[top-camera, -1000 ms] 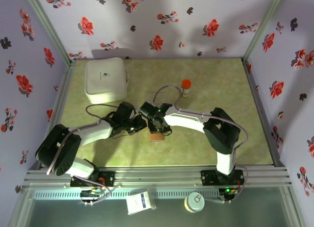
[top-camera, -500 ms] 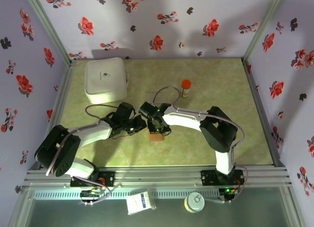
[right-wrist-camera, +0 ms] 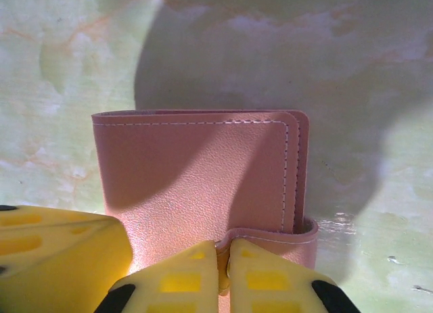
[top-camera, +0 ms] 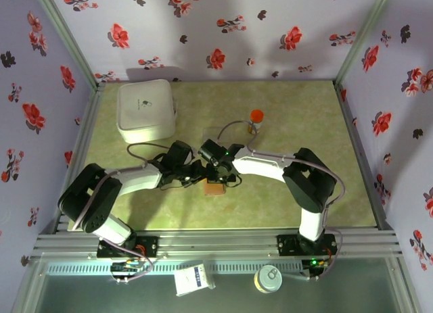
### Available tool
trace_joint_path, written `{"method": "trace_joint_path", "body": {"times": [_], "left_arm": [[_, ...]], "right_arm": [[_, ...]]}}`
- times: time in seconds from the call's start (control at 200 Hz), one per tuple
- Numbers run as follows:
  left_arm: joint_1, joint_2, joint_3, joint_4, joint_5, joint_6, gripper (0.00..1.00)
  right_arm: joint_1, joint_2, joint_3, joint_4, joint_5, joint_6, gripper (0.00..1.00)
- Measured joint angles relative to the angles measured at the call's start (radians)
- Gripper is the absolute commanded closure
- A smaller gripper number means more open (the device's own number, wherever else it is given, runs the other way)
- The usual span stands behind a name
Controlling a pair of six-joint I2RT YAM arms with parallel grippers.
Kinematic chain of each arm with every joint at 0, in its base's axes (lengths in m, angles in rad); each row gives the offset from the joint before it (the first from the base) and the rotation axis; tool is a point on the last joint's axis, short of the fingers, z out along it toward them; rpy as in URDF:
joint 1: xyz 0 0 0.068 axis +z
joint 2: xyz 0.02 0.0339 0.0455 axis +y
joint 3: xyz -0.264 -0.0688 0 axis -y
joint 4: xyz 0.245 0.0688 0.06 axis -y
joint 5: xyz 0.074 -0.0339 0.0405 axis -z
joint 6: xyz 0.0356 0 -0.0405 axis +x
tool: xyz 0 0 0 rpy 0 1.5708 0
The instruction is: Take the credit cards out of the card holder
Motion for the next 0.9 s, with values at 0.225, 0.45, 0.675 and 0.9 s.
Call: {"method": "trace_joint_path", "body": {"times": [0.225,0.45,0.675,0.9], "left_arm": [[-0.004,0.041,0.032,-0.023,0.005,0.002,0.99],[-0.005,0.080,0.090,-0.109,-0.007,0.031,0.99],[-0.006,0.101,0.105,-0.123,-0.009,0.039,0.99],[-0.006,0.101,0.105,-0.121,-0.006,0.038,0.97]], "right_arm": [[-0.006,-0.010,-0.010,0.014,-0.010,0.007,0.97],[-0.008,-0.018,-0.010,0.006,-0.002,0.007,0.97],[-0.008,-0.035,-0.009,-0.021,0.024,0.001,0.97],[-0.008,-0.047,0.022,-0.106,0.085,-0.024,0.92]]}}
